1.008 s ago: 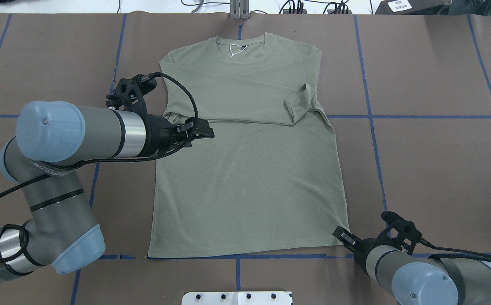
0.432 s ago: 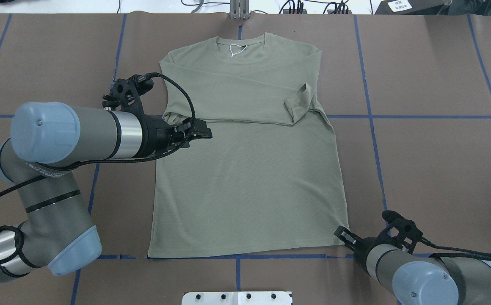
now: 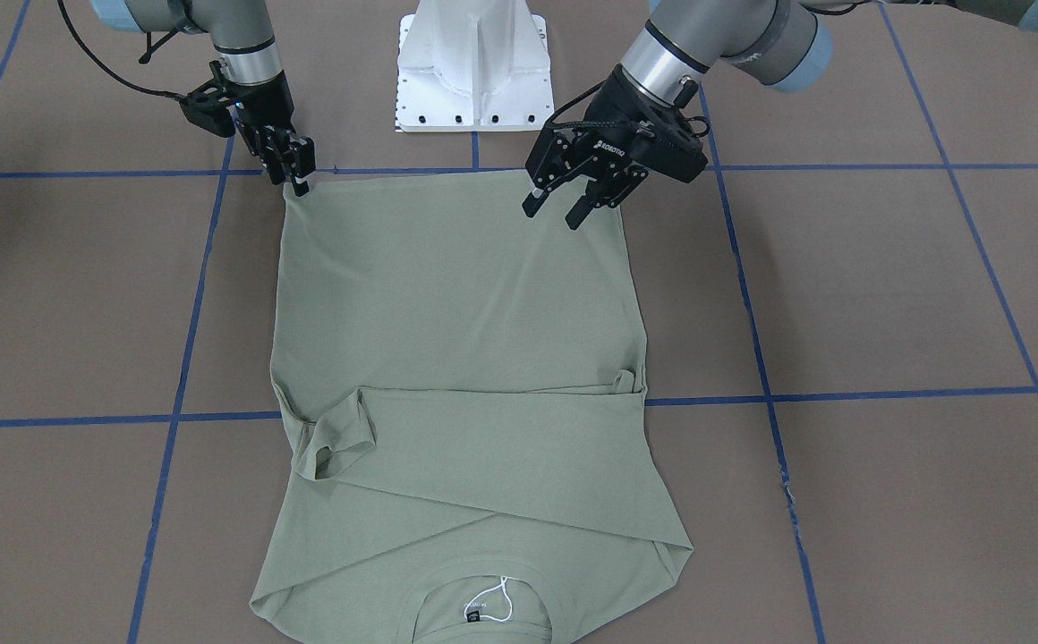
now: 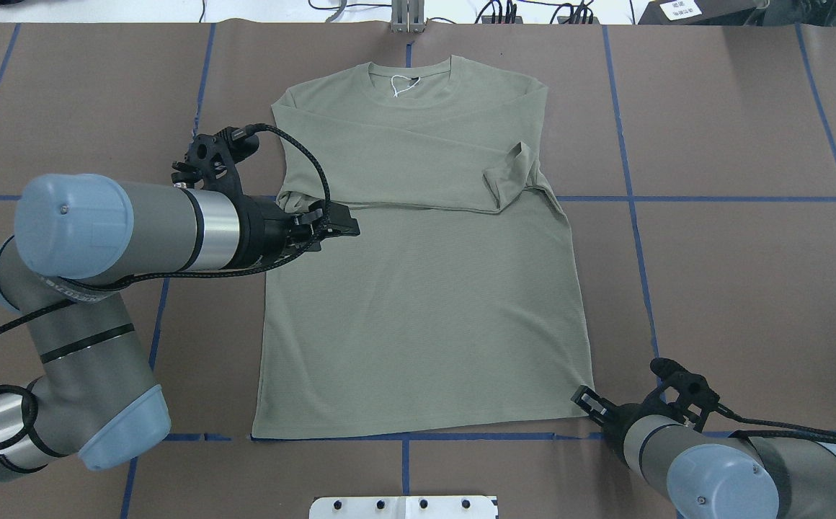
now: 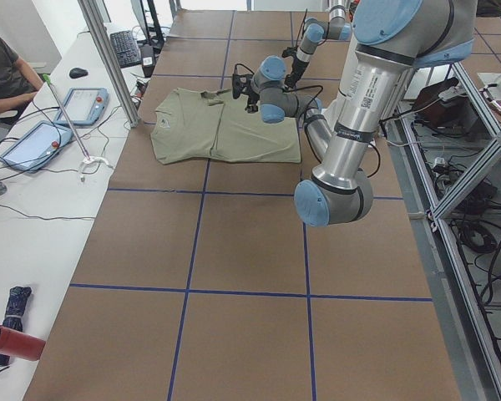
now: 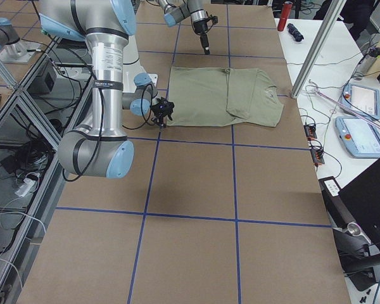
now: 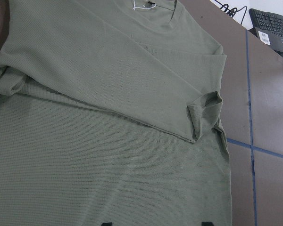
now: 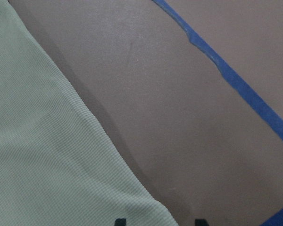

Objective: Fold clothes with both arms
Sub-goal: 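Move the left gripper to the other hem corner nearest the robot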

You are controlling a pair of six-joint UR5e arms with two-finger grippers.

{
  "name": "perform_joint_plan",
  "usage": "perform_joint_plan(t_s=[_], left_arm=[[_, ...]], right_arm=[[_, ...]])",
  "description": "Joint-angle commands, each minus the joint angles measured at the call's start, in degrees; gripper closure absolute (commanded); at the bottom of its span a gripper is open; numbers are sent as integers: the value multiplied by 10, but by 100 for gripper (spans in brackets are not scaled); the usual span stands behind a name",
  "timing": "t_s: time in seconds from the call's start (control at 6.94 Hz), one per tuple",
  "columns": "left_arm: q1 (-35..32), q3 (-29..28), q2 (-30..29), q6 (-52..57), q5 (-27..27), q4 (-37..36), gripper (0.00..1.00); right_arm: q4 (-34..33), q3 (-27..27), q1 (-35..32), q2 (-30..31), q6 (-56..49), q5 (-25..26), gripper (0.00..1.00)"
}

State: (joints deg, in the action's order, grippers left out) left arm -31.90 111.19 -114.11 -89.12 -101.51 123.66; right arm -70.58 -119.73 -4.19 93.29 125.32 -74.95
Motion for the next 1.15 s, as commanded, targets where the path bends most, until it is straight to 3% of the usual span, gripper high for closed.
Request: perform_joint_plan(t_s=[0.0, 0.14, 0.43, 0.58, 0.86, 1.01], left_arm=[[0, 15, 16, 0, -1, 1, 30], [0, 15, 16, 0, -1, 1, 30], [0, 15, 16, 0, 0, 1, 30], [0, 15, 18, -1, 2, 0, 24], [13, 30, 70, -38, 3, 1, 22], [51, 29, 76, -45, 9, -1, 36]], right_arm=[[0, 0, 0, 0, 1, 0, 91], [0, -2, -1, 1, 0, -2, 100], [0, -7, -5, 1, -1, -2, 100], [-1, -19, -7, 2, -2, -4, 100], [-1, -33, -8, 6, 0, -19, 100], [-1, -38, -8, 3, 1, -25, 100]])
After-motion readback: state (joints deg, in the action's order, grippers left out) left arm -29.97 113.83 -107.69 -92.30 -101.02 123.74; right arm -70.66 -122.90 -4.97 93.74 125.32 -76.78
